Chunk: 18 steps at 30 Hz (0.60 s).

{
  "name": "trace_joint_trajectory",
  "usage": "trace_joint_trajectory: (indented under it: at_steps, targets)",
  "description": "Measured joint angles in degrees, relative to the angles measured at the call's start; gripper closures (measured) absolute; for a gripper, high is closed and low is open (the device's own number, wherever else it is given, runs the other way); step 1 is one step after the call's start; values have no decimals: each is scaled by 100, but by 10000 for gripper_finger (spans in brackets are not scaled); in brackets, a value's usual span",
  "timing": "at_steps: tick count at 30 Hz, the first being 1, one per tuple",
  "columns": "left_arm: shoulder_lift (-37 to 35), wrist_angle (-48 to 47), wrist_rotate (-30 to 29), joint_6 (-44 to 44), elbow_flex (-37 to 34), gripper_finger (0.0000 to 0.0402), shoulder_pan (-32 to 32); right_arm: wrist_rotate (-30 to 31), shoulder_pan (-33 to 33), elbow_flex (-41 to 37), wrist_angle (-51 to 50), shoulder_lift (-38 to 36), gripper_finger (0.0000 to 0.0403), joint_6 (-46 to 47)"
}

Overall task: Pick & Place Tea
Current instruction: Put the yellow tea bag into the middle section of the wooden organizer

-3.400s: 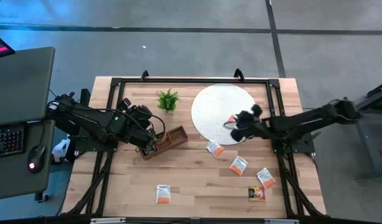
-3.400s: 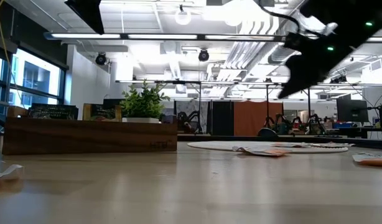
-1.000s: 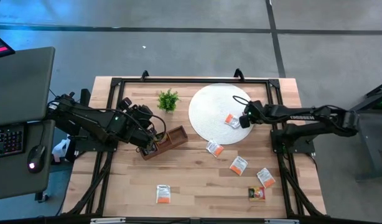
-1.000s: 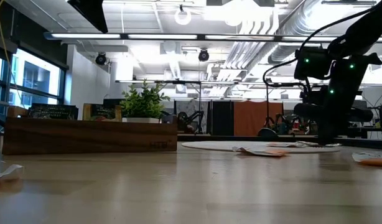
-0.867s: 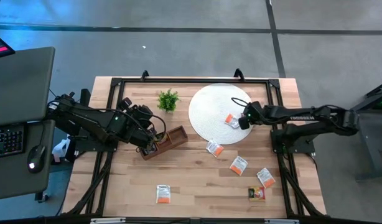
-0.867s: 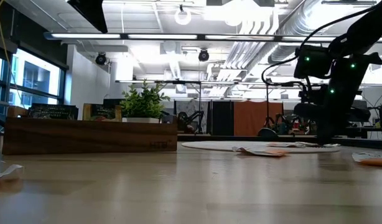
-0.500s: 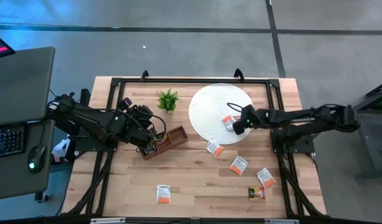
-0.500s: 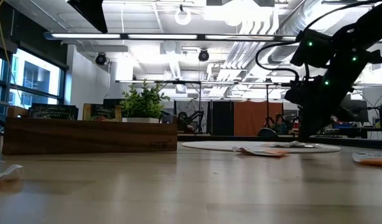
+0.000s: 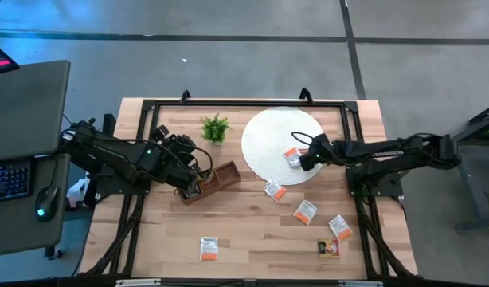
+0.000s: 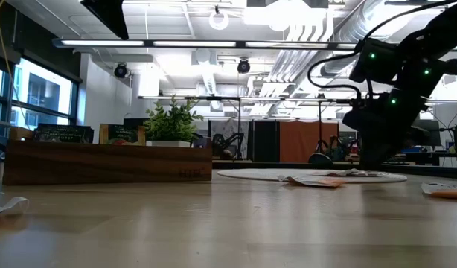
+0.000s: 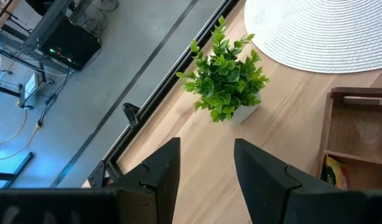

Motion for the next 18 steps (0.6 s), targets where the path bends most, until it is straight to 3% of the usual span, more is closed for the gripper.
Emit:
trace_joint_trajectory:
  at_steps: [9,18]
  targets:
    - [0,0,5,0,0,254,-1,141,2,4,-444,0,226,521]
    - [0,4,40,0,0,254,0,-54,-9,4,136,280,246,547]
